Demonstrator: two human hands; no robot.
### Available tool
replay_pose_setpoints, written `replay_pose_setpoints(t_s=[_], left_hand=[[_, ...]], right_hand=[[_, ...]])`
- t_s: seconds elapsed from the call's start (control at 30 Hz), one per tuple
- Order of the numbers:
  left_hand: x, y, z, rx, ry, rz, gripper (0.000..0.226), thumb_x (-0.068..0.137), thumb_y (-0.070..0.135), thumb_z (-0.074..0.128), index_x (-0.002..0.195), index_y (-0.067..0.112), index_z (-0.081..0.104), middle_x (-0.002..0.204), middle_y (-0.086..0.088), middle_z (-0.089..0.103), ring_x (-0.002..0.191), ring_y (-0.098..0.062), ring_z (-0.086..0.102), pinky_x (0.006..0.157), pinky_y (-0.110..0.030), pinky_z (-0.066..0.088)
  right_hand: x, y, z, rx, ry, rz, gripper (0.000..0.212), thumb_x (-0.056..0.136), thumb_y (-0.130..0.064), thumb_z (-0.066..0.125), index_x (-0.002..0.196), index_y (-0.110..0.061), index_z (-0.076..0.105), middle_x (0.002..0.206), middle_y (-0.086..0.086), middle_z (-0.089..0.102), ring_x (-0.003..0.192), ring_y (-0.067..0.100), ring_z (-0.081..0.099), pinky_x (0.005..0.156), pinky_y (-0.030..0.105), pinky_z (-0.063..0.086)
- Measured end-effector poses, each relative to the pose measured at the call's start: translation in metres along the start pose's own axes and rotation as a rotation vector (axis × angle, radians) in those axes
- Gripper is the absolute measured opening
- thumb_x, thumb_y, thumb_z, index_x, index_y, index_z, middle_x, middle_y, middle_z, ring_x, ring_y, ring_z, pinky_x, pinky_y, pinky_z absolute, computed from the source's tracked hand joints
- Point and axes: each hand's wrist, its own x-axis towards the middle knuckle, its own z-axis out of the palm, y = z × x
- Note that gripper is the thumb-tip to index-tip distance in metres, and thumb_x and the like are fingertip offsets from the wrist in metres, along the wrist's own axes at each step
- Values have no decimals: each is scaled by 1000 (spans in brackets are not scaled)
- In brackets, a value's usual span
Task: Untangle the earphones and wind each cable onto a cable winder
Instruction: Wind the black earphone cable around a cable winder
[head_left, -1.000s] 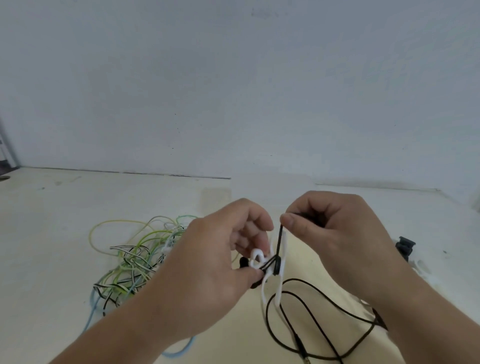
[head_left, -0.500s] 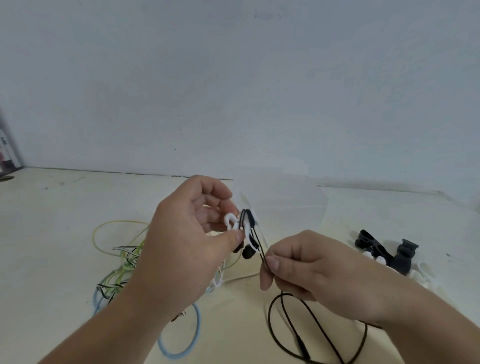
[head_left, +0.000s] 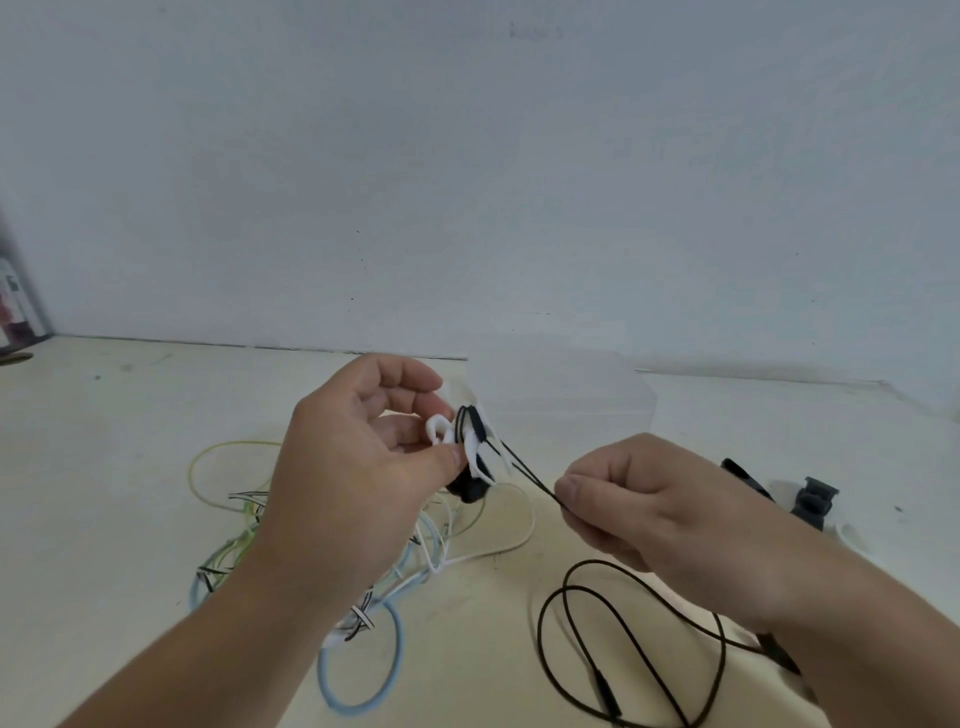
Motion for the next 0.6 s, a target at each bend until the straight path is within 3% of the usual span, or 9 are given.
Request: replay_pose_setpoints(t_s=[0.1, 0.2, 0.4, 0.53, 0.6], left_hand=[[-1, 0, 1, 16, 8, 6, 41, 71, -19, 73, 93, 14, 64, 77, -2, 69, 66, -16, 69, 62, -23, 55], [-2, -1, 3, 47, 43, 27, 40, 71, -17, 75, 93, 15, 64, 78, -6, 69, 65, -18, 69, 59, -19, 53], [-3, -5, 6, 162, 43, 69, 42, 70, -14, 77, 90, 20, 63, 77, 2, 69, 64, -16, 69, 60, -19, 55], [-7, -5, 8, 393, -5, 195, 45, 70, -9, 77, 87, 31, 64, 80, 11, 67, 69, -11, 66, 64, -13, 51], [-9, -3, 9, 488, -71, 253, 46, 71, -9, 76, 87, 33, 64, 82, 14, 66, 75, -9, 66, 66, -9, 48]], right_hand=[[0, 0, 0, -3, -16, -2, 50, 102, -30, 48, 54, -18, 46, 50, -6, 28, 49, 13, 21, 46, 23, 20], [-1, 0, 4, 63, -132, -54, 46, 101, -42, 47, 63, -20, 61, 50, -10, 32, 49, 14, 24, 47, 20, 23], [-3, -4, 2, 107, -233, -134, 36, 96, -43, 56, 67, -23, 67, 52, -2, 26, 50, 15, 22, 49, 22, 21], [-5, -7, 1, 158, -15, -171, 32, 86, -41, 62, 66, -18, 69, 53, 2, 30, 53, 22, 26, 51, 33, 22], [-5, -6, -1, 200, 143, -163, 26, 81, -36, 61, 68, -16, 70, 52, -3, 34, 52, 17, 29, 51, 29, 25]])
